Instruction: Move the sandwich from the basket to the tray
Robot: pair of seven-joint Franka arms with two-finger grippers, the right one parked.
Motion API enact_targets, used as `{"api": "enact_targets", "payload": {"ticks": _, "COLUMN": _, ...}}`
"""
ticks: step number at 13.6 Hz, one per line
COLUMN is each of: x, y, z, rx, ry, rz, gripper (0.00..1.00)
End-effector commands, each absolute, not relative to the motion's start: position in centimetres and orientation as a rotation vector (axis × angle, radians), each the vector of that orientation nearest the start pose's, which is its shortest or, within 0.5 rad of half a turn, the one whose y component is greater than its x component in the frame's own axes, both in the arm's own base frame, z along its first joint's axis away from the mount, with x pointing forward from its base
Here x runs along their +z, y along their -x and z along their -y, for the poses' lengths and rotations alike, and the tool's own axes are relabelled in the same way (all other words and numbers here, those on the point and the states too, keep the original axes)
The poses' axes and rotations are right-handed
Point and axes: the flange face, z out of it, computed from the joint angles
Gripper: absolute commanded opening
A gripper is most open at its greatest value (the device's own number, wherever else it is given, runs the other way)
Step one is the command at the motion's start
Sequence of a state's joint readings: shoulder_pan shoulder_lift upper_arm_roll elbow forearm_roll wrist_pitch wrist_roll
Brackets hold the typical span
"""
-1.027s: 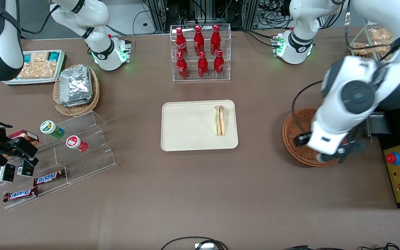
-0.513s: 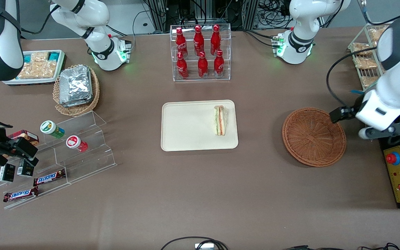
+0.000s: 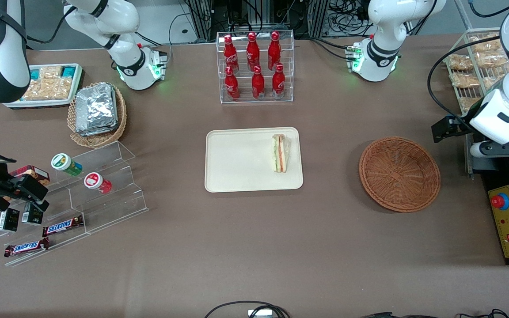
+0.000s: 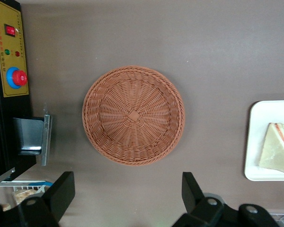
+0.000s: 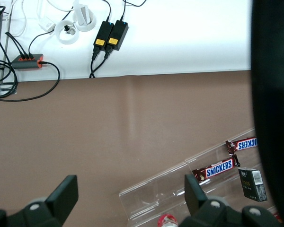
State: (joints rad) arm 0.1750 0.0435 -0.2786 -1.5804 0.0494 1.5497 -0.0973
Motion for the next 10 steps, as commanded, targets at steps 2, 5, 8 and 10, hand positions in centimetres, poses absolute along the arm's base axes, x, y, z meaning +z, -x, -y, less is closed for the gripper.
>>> {"api": "enact_targets", "payload": {"ticks": 2, "x": 61.0, "y": -54.8, "z": 4.2, "rx": 0.096, "ry": 3.122, "rz": -0.198, "gripper": 1.0}}
{"api": "enact_targets", "payload": {"ticks": 5, "x": 61.5, "y": -54.5, "z": 2.8, "rx": 0.097, "ry": 3.115, "rz": -0.261, "gripper": 1.0}}
{"api": "enact_targets", "payload": {"ticks": 8, "x": 61.9, "y": -54.5, "z": 2.8, "rx": 0.083, "ry": 3.112, "rz": -0.253, "gripper": 1.0}}
{"api": "enact_targets", "payload": {"ticks": 10, "x": 62.0, "y": -54.6, "z": 2.8, "rx": 0.071, "ry": 3.115, "rz": -0.263, "gripper": 1.0}}
